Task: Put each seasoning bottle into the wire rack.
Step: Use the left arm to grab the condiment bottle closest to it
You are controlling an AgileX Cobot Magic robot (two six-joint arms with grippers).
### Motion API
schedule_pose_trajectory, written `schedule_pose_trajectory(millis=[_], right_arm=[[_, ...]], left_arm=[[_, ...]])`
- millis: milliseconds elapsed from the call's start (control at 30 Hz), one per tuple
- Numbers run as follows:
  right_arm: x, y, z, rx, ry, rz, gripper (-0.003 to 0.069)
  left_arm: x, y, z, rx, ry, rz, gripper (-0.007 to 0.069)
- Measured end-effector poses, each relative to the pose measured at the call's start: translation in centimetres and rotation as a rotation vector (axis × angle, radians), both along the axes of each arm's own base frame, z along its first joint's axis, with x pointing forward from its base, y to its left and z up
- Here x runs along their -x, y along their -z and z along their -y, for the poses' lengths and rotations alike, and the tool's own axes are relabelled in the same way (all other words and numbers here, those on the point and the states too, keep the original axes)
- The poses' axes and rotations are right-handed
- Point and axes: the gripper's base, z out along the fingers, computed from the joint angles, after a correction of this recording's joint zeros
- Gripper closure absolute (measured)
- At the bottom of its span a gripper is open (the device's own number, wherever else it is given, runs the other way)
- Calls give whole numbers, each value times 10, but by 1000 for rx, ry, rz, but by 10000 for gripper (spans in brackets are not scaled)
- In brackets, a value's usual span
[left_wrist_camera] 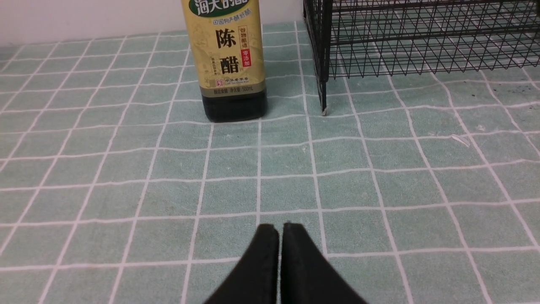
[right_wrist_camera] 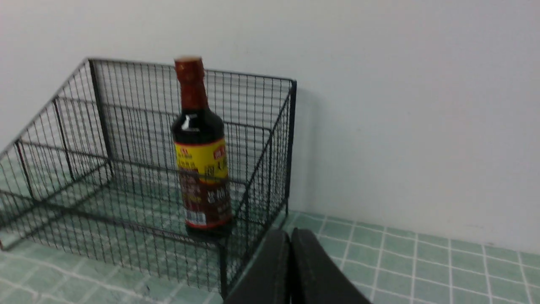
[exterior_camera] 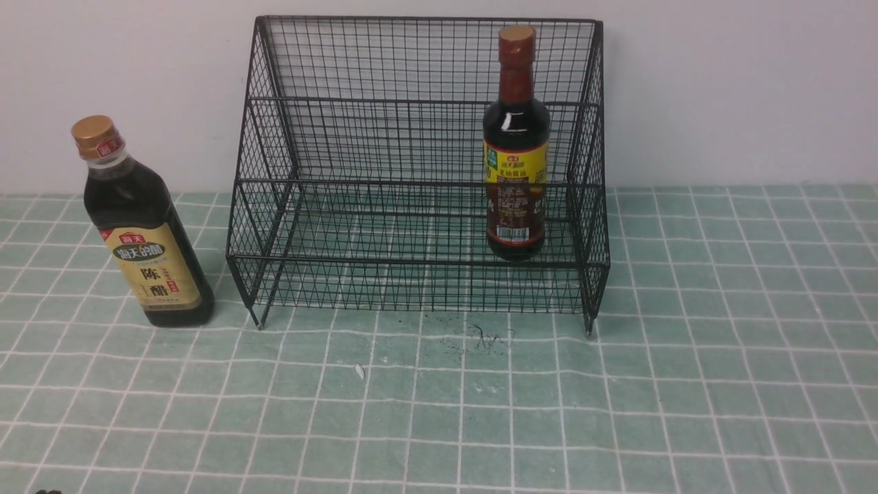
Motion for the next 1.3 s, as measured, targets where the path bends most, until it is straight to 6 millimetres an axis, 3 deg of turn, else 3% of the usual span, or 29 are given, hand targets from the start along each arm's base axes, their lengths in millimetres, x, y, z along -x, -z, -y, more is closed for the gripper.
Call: schedule_pose_trajectory(millis=[200,367,567,1300], right_arm=[[4,31,10,33,125,-27,672],[13,75,20,11,269,-53,672],[17,121,20,2,281,-118,672],[17,121,20,-5,280,-118,672]], left_arm=[[0,0,0,0,0,0,631],[0,0,0,0,0,0,631],[0,0,0,0,0,1,631],[0,0,0,0,0,1,631]])
